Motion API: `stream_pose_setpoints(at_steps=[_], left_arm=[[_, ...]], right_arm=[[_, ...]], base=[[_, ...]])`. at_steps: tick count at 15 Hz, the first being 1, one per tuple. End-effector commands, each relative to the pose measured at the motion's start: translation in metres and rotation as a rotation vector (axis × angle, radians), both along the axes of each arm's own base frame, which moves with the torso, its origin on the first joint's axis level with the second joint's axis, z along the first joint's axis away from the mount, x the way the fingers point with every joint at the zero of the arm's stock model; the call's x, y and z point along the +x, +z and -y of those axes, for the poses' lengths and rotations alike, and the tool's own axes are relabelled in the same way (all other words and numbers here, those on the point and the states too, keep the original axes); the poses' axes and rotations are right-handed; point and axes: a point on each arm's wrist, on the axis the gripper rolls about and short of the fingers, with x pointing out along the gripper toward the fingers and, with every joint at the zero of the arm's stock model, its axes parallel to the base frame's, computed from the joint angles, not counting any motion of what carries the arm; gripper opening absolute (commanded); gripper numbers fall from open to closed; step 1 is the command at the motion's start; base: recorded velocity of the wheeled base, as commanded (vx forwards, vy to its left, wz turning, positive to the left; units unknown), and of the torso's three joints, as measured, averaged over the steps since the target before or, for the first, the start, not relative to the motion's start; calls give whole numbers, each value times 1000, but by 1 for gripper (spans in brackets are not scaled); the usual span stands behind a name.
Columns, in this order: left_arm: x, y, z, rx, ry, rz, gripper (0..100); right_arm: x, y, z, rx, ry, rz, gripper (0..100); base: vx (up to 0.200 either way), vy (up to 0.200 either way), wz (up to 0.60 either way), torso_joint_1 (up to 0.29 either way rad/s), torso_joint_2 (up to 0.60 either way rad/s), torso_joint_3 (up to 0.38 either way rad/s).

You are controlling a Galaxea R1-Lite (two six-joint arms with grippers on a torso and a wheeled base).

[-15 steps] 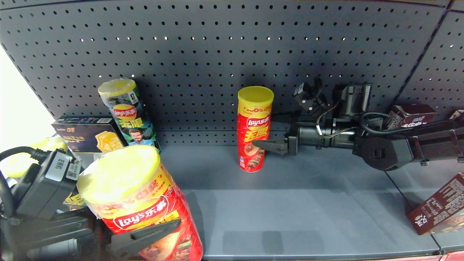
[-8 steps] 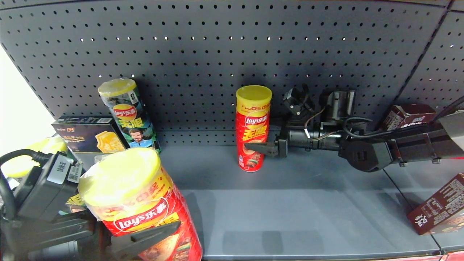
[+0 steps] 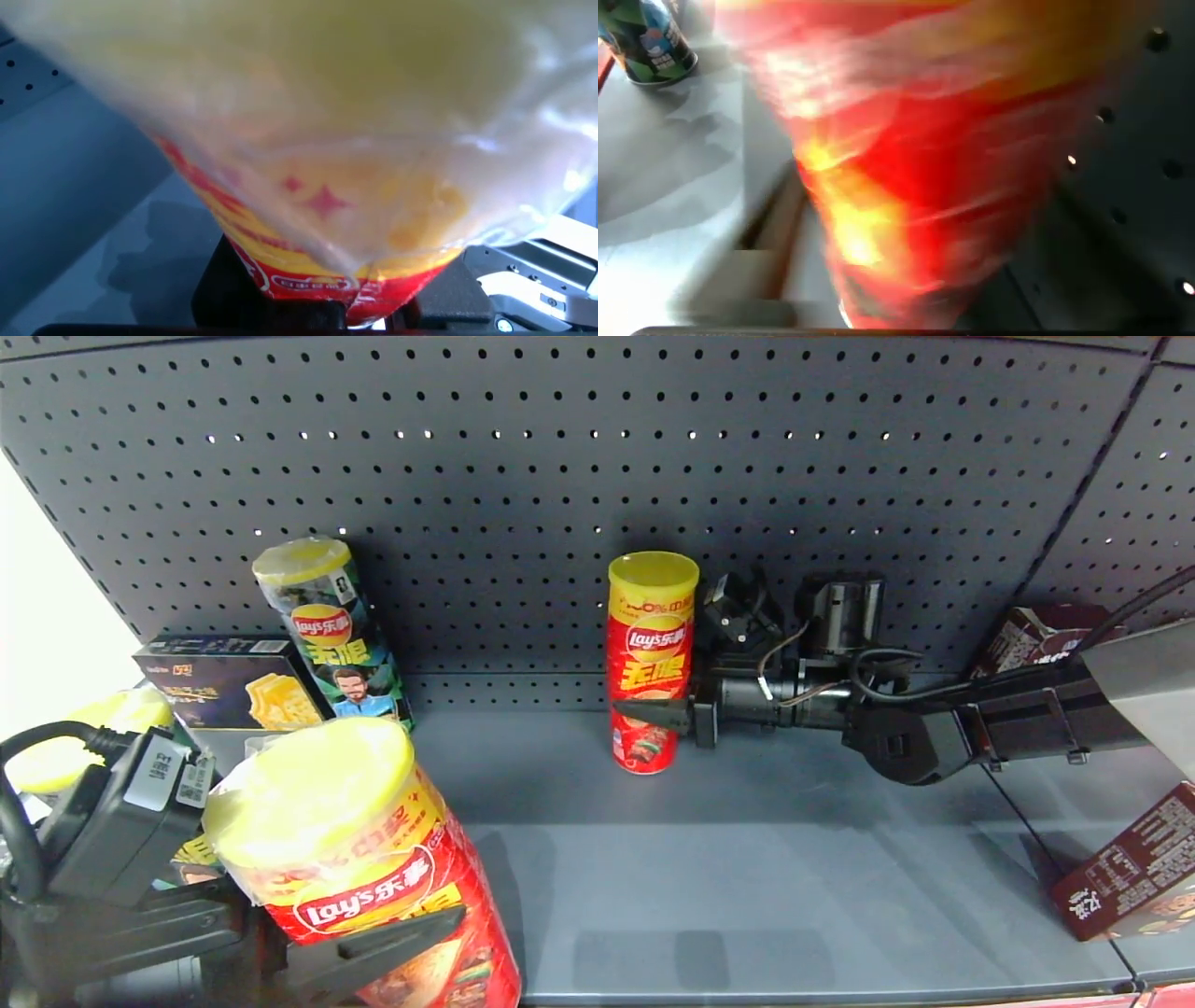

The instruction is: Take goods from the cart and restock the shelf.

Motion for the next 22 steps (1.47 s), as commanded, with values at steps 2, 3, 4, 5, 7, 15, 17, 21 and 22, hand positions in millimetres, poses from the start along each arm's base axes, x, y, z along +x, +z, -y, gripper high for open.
stream_pose_setpoints(at_steps=[2,3,4,5,7,15,17,21,22], left_arm=[[0,0,0,0,0,0,0],[0,0,0,0,0,0,0],[0,0,0,1,1,-1,0],[0,0,0,0,0,0,0],[0,1,0,-1,3,3,0],[-1,2,0,-4,3,9,0],[-1,3,0,-5,4,12,0],[-1,2,-1,-4,4,10,0],[-1,2,-1,-3,7,9,0]], right_arm=[[-2,0,1,-4,-13,-2,0],[-4,0,2,-5,-19,-3,0],[-7,4,3,-2,-23,1,0],[-11,6,4,0,-19,3,0],[-25,16,5,6,-7,10,0],[-115,28,34,10,62,-9,0],[-128,17,33,17,84,-16,0],[-148,-16,36,14,101,-53,0],[-150,-21,37,8,100,-62,0]], base=[[0,0,0,0,0,0],[0,0,0,0,0,0],[0,0,0,0,0,0],[0,0,0,0,0,0],[0,0,0,0,0,0],[0,0,0,0,0,0],[0,0,0,0,0,0],[0,0,0,0,0,0],[0,0,0,0,0,0]])
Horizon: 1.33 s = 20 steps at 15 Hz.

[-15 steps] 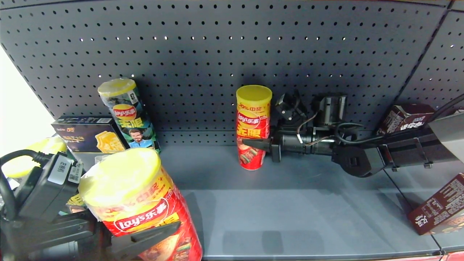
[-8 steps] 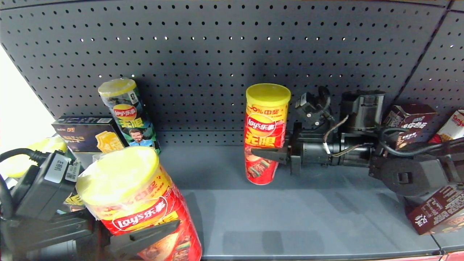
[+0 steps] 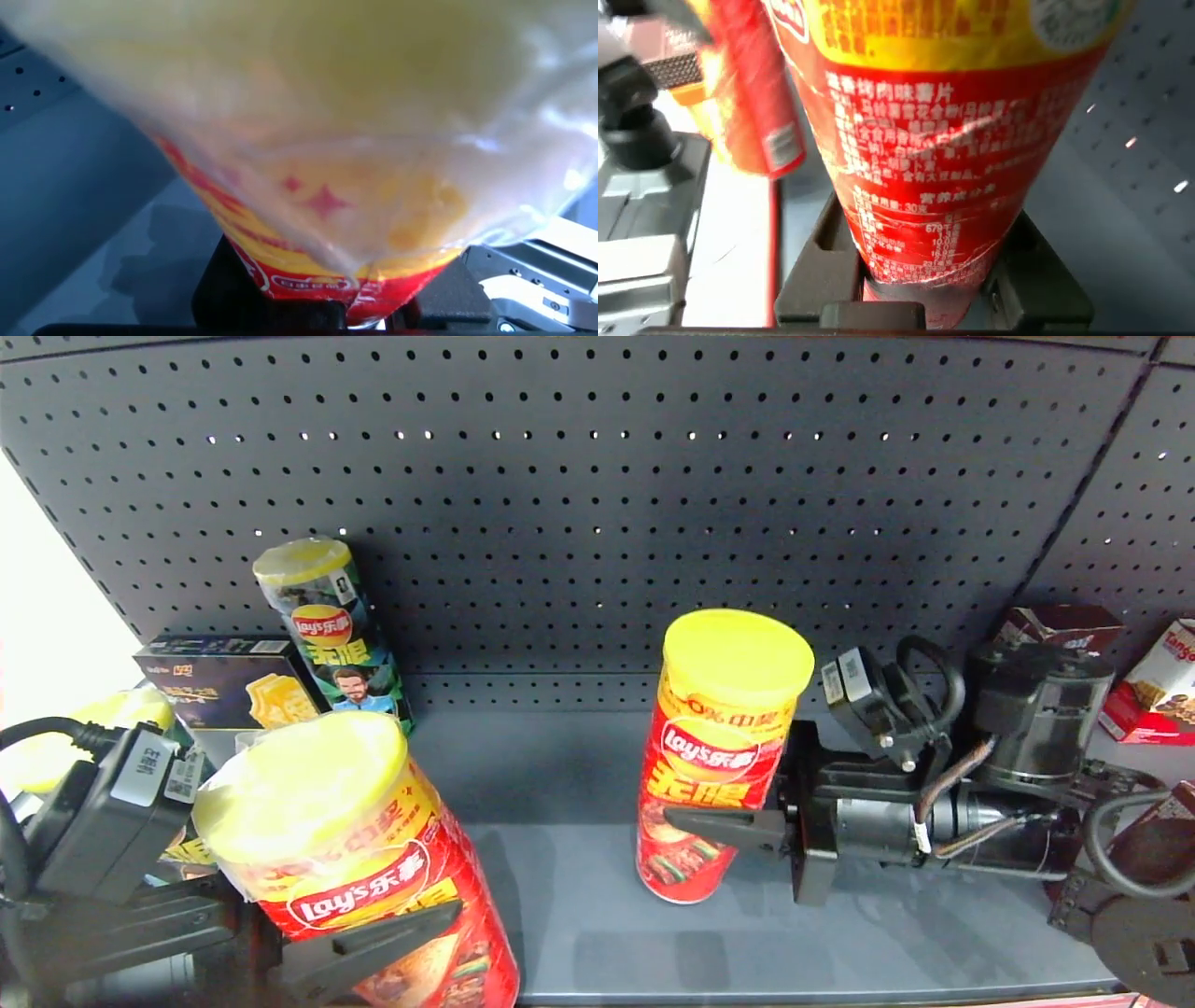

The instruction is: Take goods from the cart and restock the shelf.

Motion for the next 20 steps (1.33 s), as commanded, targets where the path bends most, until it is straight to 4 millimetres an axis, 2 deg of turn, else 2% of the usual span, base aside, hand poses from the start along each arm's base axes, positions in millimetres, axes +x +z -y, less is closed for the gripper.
stream_pose_setpoints(at_steps=[1,8,9,14,16,20], left_arm=[[0,0,0,1,5,0,0],[0,-1,0,3,7,-3,0],[0,-1,0,3,7,-3,0],[0,-1,0,4,7,-4,0],[0,-1,0,4,7,-4,0],[0,-2,0,4,7,-6,0]], right_arm=[[-12,-20,6,-28,3,-37,0],[-14,-32,7,-52,10,-62,0],[-14,-33,7,-54,14,-62,100],[-16,-31,8,-50,6,-56,100],[-30,-21,20,-29,-1,-29,100],[-71,12,54,53,-118,89,100]], base=[[0,0,0,0,0,0],[0,0,0,0,0,0],[0,0,0,0,0,0],[0,0,0,0,0,0],[0,0,0,0,0,0],[0,0,0,0,0,0]])
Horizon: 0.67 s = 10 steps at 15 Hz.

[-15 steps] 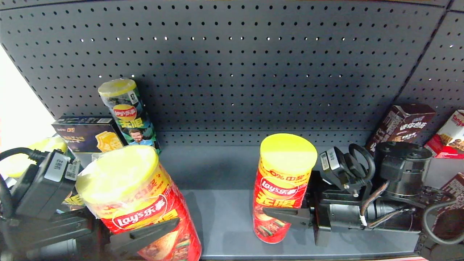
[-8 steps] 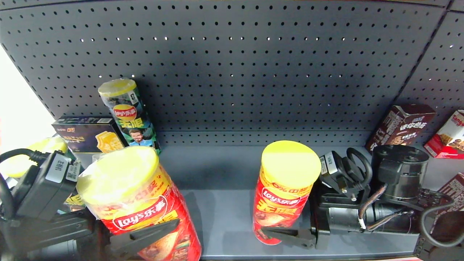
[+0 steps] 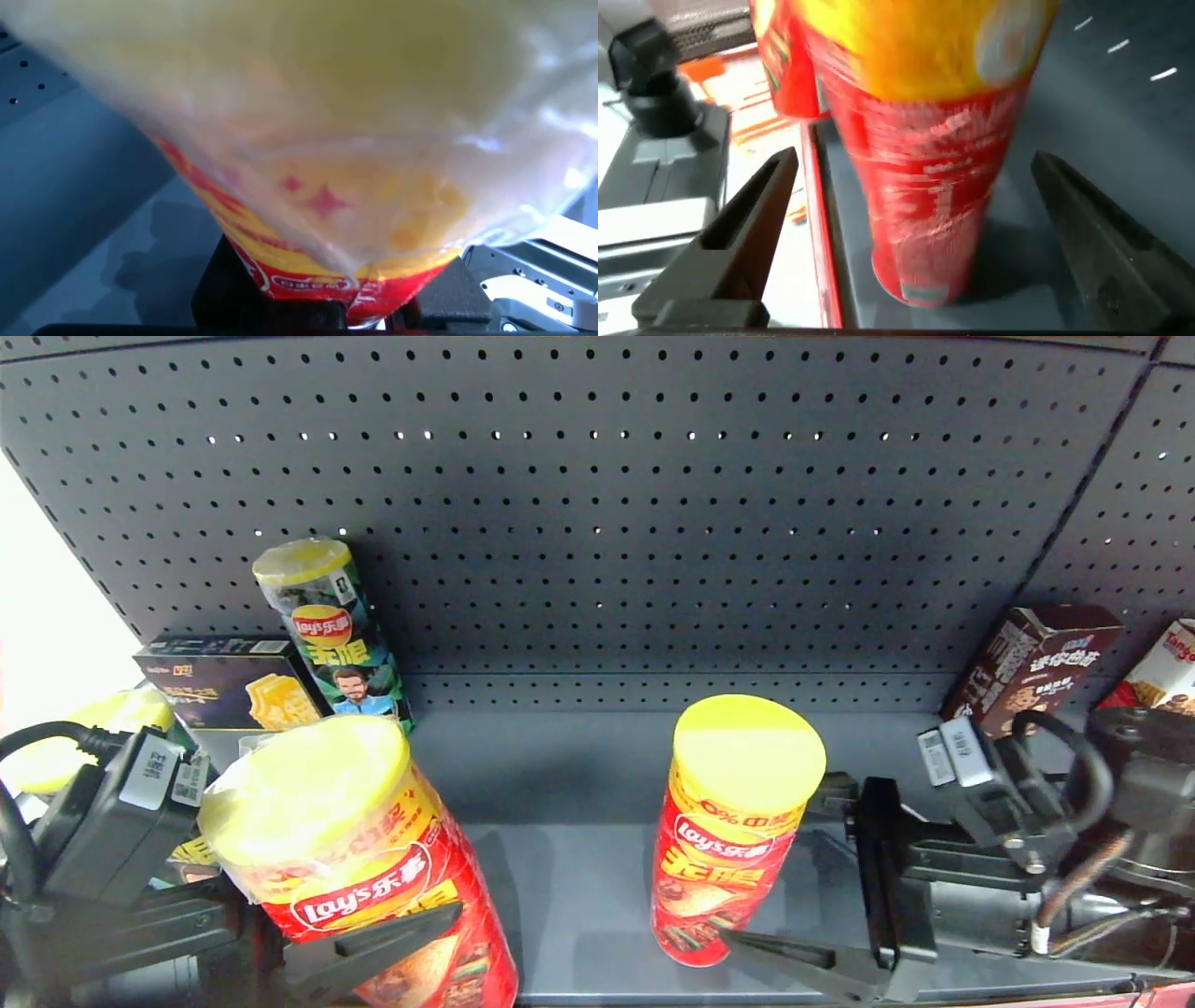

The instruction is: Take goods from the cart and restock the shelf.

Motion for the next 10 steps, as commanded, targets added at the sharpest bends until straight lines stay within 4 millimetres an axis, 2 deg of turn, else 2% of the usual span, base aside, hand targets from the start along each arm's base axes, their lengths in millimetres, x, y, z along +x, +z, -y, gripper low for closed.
stream_pose_setpoints(at_steps=[1,4,7,10], left_arm=[[0,0,0,0,-1,-2,0],[0,0,1,0,-6,0,0],[-1,0,1,0,-7,0,0],[0,0,1,0,-9,1,0]], right_arm=[[-36,30,29,83,-86,115,100],[-75,48,61,124,-224,166,100],[-113,38,92,108,-348,146,100],[-155,12,127,101,-502,100,100]], base=[[0,0,0,0,0,0],[0,0,0,0,0,0],[0,0,0,0,0,0],[0,0,0,0,0,0]])
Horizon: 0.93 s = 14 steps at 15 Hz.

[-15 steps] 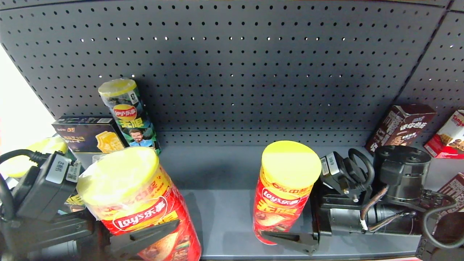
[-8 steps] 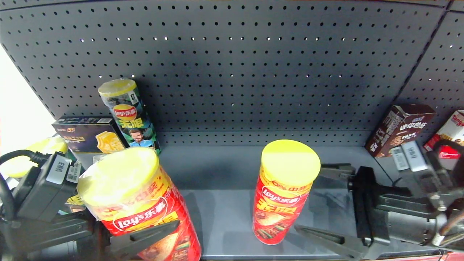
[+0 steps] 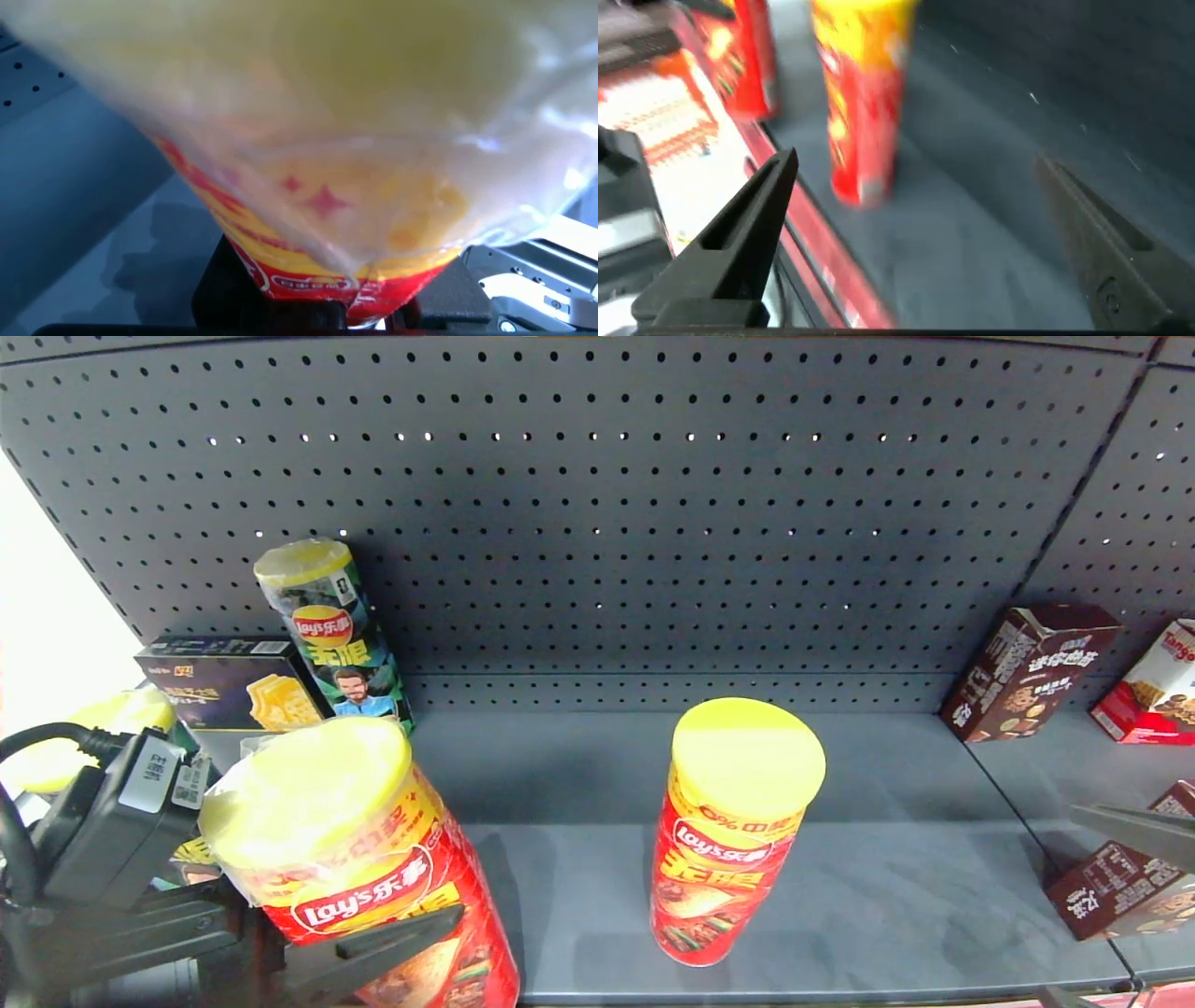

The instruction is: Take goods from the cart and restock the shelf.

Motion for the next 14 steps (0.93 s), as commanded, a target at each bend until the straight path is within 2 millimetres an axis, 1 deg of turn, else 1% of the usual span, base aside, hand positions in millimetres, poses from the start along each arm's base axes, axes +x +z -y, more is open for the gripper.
stream_pose_setpoints(at_steps=[1,2,4,5,6,9,11,13,14], left_arm=[[0,0,0,0,0,0,0],[0,1,0,-1,0,1,0],[1,0,1,0,0,0,0],[1,0,1,1,-2,-3,0],[1,0,1,1,-2,-3,0],[1,0,1,2,-4,1,0],[1,0,1,2,-4,1,0],[1,0,2,3,-8,0,0],[0,-1,3,4,-16,-2,0]], right_arm=[[-47,-21,39,72,-136,28,100],[-52,-27,43,73,-164,23,100],[-70,-50,58,70,-275,15,100],[-76,-56,62,74,-307,19,100],[-80,-62,65,73,-330,17,100],[-96,-88,68,122,-469,7,100],[-94,-104,67,137,-566,-30,100],[-91,-109,68,152,-647,-42,100],[-87,-121,68,151,-714,-65,100]], base=[[0,0,0,0,0,0],[0,0,0,0,0,0],[0,0,0,0,0,0],[0,0,0,0,0,0],[0,0,0,0,0,0],[0,0,0,0,0,0],[0,0,0,0,0,0],[0,0,0,0,0,0],[0,0,0,0,0,0]])
